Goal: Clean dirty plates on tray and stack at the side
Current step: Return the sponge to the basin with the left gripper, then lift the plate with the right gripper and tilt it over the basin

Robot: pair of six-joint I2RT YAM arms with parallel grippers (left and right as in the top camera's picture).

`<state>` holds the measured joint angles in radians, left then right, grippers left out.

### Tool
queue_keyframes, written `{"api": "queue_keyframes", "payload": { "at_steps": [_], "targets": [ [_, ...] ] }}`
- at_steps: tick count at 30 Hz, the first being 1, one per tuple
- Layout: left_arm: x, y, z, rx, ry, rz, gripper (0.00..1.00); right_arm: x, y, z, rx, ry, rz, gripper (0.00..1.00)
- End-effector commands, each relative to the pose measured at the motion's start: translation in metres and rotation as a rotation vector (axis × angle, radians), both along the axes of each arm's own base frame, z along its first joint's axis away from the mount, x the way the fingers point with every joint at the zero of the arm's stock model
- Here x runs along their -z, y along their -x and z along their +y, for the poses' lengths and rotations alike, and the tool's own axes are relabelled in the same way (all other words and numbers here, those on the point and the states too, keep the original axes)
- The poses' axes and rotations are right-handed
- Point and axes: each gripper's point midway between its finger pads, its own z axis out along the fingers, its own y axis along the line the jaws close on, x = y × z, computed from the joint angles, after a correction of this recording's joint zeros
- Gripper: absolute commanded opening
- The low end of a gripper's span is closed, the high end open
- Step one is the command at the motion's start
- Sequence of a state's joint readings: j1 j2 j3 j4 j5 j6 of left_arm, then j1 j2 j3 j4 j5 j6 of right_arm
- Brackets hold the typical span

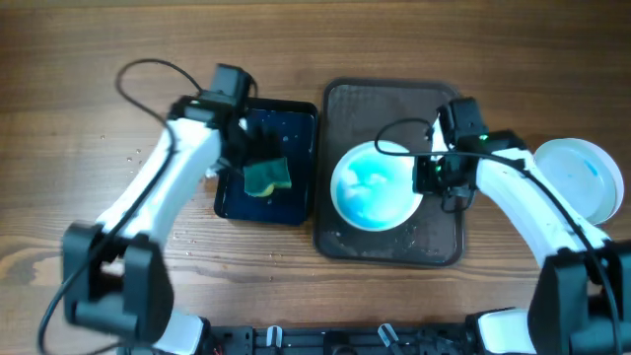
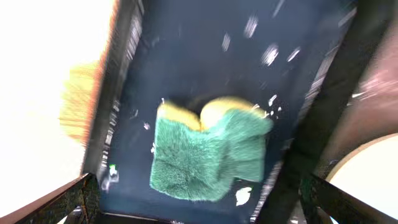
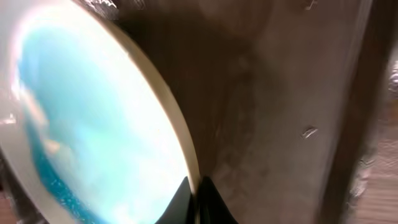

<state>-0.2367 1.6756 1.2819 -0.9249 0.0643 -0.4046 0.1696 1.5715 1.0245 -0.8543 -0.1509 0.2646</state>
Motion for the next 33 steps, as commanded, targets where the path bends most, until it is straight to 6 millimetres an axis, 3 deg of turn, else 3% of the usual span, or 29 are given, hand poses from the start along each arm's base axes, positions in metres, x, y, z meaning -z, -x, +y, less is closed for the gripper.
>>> {"api": "queue_keyframes", "payload": {
  "at_steps": [1, 4, 8, 12, 14, 16, 19, 24, 33],
  "targets": [
    [-0.079, -0.011, 0.017, -0.052, 0.081, -0.216, 1.0, -0.05, -0.026, 0.002, -0.031, 0.015, -0.112, 0.04],
    [-0.106, -0.008, 0.028, -0.079, 0.091, -0.297, 1.0, -0.074, -0.038, 0.017, -0.068, 0.003, -0.171, 0.04],
    [-0.131, 0.0, 0.042, -0.112, 0.097, -0.369, 1.0, -0.105, -0.065, 0.06, -0.164, 0.032, -0.357, 0.04],
    [-0.132, 0.0, 0.042, -0.113, 0.097, -0.369, 1.0, -0.118, -0.095, 0.088, -0.187, 0.193, -0.563, 0.04],
    [-0.132, 0.0, 0.042, -0.113, 0.097, -0.369, 1.0, -0.118, -0.101, 0.112, -0.215, 0.237, -0.632, 0.04],
    [-0.132, 0.0, 0.042, -0.113, 0.097, -0.37, 1.0, -0.113, -0.102, 0.125, -0.226, 0.315, -0.67, 0.04],
    [-0.132, 0.0, 0.042, -0.113, 0.097, -0.37, 1.0, -0.115, -0.102, 0.128, -0.208, 0.466, -0.734, 0.04],
    [-0.132, 0.0, 0.042, -0.113, 0.097, -0.37, 1.0, -0.141, -0.092, 0.135, -0.215, 0.655, -0.853, 0.04],
    [-0.132, 0.0, 0.042, -0.113, 0.097, -0.369, 1.0, -0.173, -0.08, 0.154, -0.285, 0.83, -0.976, 0.04]
  ]
}}
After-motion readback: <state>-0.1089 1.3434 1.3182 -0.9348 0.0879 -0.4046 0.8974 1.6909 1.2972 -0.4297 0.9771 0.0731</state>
